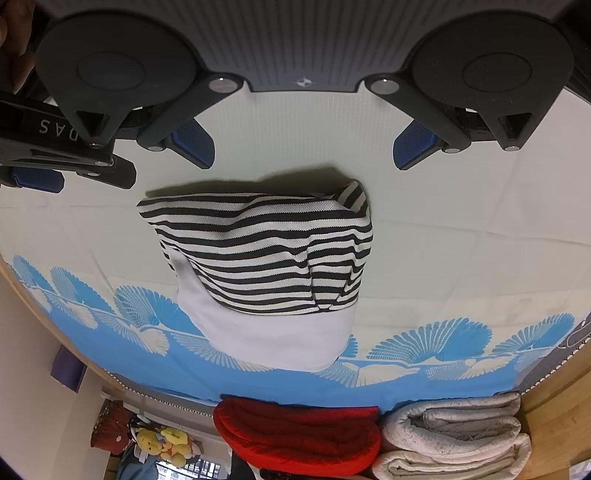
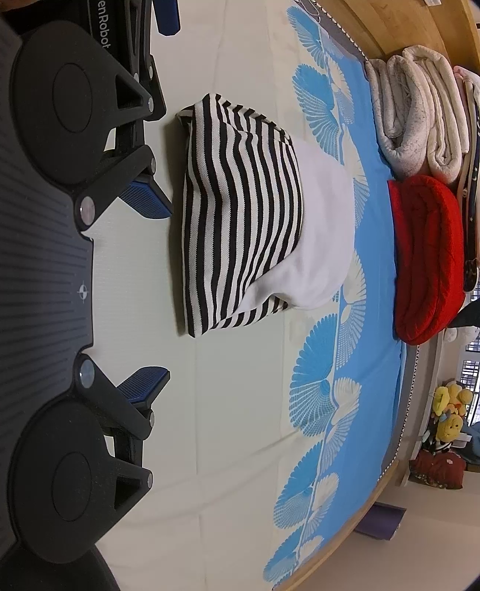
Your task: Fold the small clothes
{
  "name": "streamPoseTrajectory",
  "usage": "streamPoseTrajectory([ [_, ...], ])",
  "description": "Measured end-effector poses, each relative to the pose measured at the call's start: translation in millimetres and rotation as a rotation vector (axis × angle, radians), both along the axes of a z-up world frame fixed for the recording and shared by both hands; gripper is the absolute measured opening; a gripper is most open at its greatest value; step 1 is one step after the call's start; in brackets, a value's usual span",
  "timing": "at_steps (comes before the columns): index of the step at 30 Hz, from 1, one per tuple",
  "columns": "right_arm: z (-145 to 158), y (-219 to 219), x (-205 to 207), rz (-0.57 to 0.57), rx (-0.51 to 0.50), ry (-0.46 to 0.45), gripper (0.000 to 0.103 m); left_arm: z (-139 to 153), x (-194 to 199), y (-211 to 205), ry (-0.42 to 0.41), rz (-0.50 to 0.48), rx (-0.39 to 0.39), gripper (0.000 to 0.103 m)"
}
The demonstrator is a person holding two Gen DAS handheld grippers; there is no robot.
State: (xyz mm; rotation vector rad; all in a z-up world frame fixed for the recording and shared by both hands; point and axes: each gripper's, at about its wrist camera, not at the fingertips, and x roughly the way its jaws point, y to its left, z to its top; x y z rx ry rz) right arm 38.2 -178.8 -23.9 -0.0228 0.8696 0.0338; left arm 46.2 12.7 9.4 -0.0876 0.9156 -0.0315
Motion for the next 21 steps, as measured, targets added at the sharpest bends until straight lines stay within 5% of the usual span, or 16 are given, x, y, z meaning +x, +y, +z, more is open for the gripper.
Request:
streamPoseTrajectory([
  [21, -2.9, -0.9, -1.1, -0.003, -0.002, 0.007, 0.088, -2.4, 0.4, 1.3, 0.009, -0.004, -0.012, 0.103],
])
